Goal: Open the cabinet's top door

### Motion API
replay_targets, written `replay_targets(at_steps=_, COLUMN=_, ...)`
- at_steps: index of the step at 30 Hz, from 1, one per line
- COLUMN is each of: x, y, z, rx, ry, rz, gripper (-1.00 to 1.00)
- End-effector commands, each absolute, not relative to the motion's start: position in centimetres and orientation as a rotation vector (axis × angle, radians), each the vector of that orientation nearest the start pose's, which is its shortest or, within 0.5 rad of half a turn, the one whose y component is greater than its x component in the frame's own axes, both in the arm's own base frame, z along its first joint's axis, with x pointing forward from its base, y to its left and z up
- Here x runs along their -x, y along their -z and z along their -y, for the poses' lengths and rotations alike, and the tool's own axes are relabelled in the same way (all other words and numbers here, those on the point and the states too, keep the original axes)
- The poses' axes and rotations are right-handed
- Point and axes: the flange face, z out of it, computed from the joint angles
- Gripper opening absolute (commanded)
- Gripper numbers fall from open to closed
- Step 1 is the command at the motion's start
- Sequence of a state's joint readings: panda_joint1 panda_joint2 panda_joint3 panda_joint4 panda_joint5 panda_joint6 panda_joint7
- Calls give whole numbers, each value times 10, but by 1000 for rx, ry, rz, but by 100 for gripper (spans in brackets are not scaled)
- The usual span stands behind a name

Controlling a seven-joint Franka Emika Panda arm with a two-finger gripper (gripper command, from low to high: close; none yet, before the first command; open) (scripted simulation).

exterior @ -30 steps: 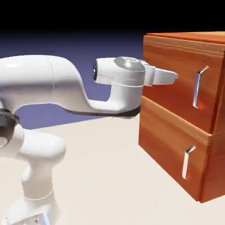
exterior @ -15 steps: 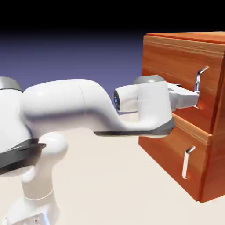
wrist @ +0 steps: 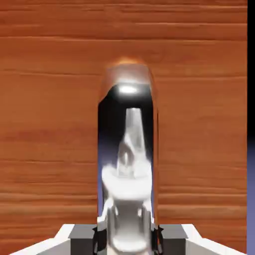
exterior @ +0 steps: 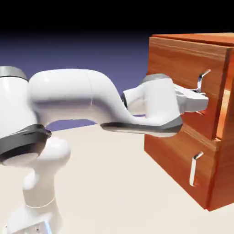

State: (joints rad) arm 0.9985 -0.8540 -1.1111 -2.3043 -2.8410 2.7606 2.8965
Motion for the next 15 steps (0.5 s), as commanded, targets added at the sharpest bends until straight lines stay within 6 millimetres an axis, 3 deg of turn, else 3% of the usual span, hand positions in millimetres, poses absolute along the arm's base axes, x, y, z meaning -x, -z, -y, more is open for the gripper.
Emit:
replay_targets(at_steps=1, x=-442, y=-508, z=108, rx=1752, ry=1821, rz=-822, gripper=-100)
replay_targets(at_steps=15, x=-354, y=-508, z=60, rx=1722, ry=1949, rz=-1035, gripper=-100)
